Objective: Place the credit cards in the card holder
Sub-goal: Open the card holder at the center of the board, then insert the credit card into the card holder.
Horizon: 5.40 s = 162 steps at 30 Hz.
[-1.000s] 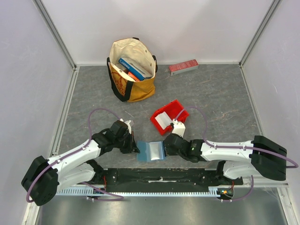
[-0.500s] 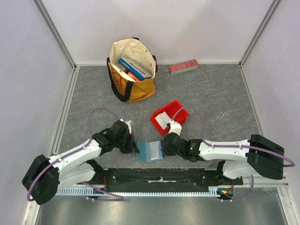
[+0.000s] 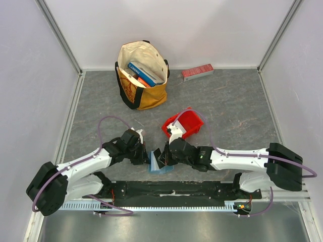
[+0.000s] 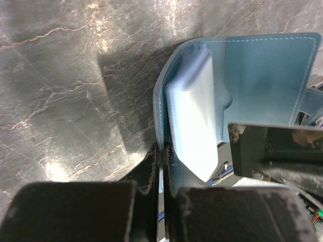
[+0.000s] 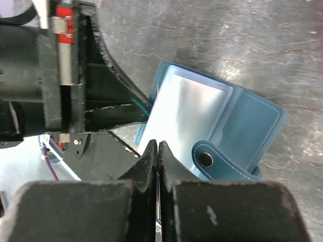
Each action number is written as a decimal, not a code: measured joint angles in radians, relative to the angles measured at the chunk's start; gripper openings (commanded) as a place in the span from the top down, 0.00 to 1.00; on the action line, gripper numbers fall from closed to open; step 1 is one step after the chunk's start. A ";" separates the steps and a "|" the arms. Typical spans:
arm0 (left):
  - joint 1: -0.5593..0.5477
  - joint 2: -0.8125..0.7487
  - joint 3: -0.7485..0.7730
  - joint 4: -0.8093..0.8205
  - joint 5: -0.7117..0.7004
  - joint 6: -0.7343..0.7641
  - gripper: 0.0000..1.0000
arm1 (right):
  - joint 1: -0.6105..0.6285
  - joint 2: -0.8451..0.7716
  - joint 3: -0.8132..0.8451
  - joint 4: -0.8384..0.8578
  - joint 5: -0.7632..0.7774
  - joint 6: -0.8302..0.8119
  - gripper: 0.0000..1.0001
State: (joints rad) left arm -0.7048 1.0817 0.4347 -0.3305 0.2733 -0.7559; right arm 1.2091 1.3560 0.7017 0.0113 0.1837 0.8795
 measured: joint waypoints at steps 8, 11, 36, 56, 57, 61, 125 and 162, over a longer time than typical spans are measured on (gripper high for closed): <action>0.000 -0.060 0.000 -0.004 0.019 0.011 0.98 | 0.008 -0.094 0.000 -0.053 0.087 0.010 1.00; 0.000 -0.062 0.000 -0.004 0.024 0.013 0.98 | 0.034 -0.107 0.005 -0.058 0.133 0.018 1.00; 0.000 -0.062 0.000 -0.005 0.024 0.013 0.98 | 0.137 0.087 0.087 -0.071 0.311 0.081 1.00; 0.000 -0.085 0.000 -0.011 0.033 0.013 0.98 | 0.137 0.122 0.089 -0.048 0.353 0.137 1.00; 0.000 -0.086 0.000 -0.011 0.036 0.013 0.98 | 0.137 0.127 0.089 -0.048 0.356 0.139 1.00; 0.000 -0.086 0.000 -0.010 0.043 0.013 0.98 | 0.137 0.151 0.089 -0.046 0.357 0.146 1.00; 0.000 0.014 -0.068 0.135 0.048 0.020 0.98 | 0.048 -0.058 -0.246 0.066 0.212 0.183 1.00; 0.000 0.195 -0.116 0.445 0.151 0.004 0.98 | -0.016 -0.132 -0.545 0.542 0.124 0.412 1.00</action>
State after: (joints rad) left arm -0.7048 1.2770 0.3187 0.1146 0.4248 -0.7521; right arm 1.1927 1.2243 0.1570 0.5533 0.3073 1.2911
